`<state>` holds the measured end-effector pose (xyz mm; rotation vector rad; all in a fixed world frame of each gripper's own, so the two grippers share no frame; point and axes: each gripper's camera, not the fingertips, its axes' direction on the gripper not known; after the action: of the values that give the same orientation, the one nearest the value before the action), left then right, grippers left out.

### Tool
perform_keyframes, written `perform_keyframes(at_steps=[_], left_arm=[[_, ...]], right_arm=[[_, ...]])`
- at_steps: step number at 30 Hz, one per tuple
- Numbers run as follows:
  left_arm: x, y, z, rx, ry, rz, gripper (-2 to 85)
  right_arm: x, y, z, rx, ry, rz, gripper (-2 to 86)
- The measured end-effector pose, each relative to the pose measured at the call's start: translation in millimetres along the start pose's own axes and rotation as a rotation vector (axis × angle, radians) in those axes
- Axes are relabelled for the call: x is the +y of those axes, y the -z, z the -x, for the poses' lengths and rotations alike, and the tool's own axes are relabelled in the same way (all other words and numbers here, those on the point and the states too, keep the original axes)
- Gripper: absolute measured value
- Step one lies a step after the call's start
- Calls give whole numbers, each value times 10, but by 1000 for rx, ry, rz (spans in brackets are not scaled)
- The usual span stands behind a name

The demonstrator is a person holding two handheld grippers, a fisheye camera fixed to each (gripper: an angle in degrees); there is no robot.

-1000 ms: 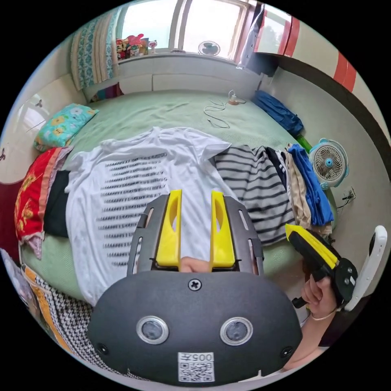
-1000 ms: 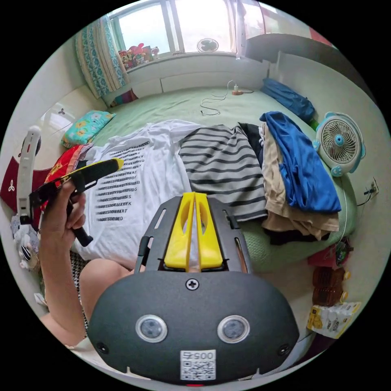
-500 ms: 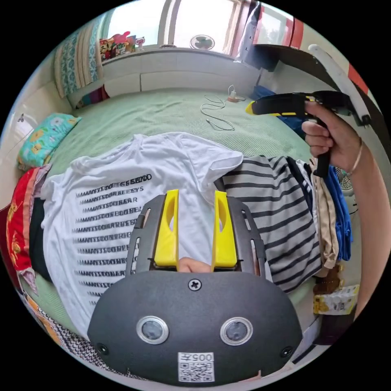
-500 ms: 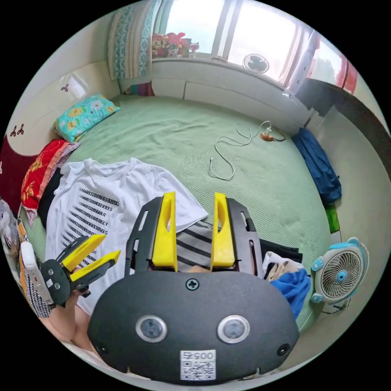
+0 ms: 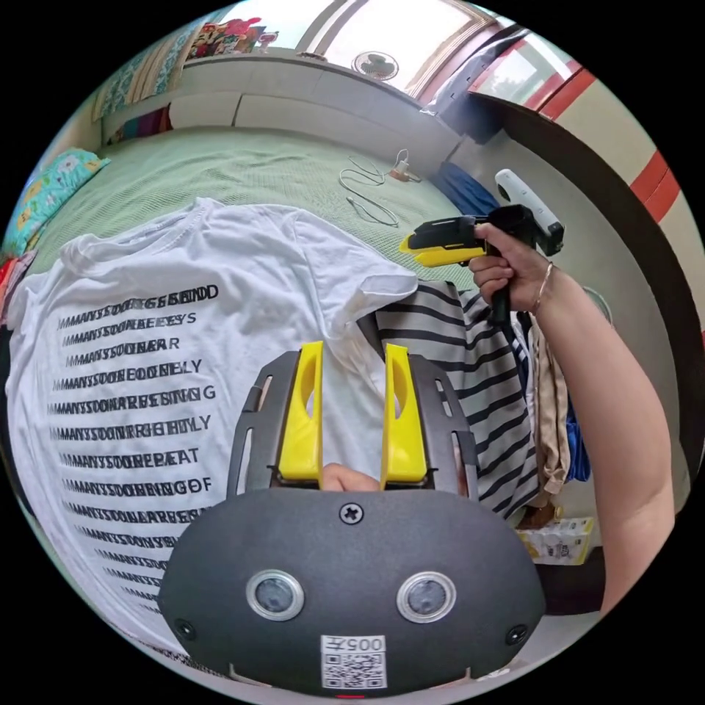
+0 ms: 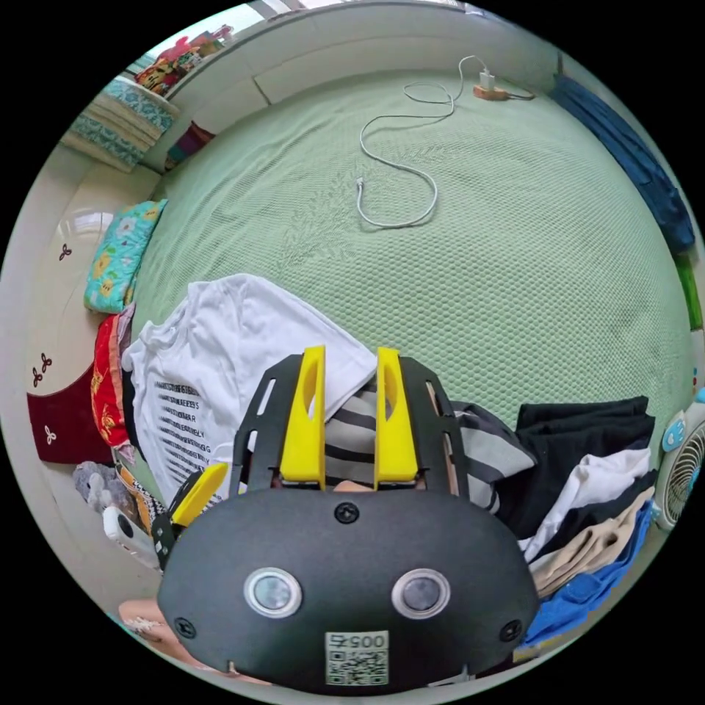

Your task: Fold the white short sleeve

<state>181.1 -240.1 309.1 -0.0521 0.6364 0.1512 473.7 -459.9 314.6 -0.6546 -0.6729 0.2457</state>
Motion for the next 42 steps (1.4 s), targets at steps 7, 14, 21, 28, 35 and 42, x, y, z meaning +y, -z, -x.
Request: perform_keyframes(at_steps=[7,14,21,28,35,42], left_arm=[[-46,-365,-59,-3,-17,-4,130],[-77,-620,-63,-10,-12,-14,126],[-85,-825,-77,-22,-9,-23,124],[-100,-1021,-71,3,-28,-64,137],[-282,-1117,-155,-114,-229,-94,159],[-578,-1386,-209,-103,-304,-22,156]], right_arm=[[-415,53,9,24,-33,30,66],[-760,195,202,133,-20,49,49],[-981,515,273,88,-41,-19,-5],[-1139,899,417,13,-28,-64,-9],[-1180,1100,741,80,15,-78,-11],[-1280,1191,927,118,-7,-109,-13]])
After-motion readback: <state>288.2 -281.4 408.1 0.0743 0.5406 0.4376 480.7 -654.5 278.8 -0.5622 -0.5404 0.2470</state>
